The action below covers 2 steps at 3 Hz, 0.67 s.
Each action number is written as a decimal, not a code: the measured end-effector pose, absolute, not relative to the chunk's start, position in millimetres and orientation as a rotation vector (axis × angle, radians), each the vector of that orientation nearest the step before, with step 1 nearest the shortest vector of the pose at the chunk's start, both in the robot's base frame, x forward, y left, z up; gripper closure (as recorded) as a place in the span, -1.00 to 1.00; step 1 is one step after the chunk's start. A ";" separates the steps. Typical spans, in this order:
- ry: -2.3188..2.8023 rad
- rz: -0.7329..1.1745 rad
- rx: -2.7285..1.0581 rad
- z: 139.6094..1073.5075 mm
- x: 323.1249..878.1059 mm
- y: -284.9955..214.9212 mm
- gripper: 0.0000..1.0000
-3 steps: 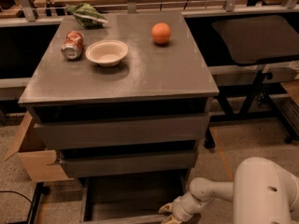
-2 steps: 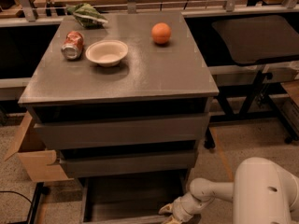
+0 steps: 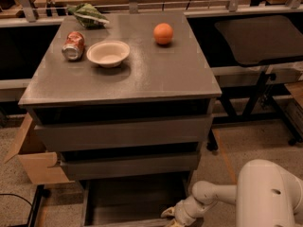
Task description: Open bottom drawer
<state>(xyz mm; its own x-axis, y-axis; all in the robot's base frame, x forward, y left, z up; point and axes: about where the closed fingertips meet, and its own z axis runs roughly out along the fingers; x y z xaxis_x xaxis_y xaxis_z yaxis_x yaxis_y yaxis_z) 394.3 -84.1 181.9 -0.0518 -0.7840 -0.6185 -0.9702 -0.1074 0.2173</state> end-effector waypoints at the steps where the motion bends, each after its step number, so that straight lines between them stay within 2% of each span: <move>1: 1.876 0.915 -1.937 182.0 394.3 -84.1 -0.43; 2: 1.876 0.916 -1.937 181.9 394.1 -84.0 -0.92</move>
Offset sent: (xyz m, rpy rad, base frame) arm 0.0000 0.0000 0.0001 0.0000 0.0000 0.0000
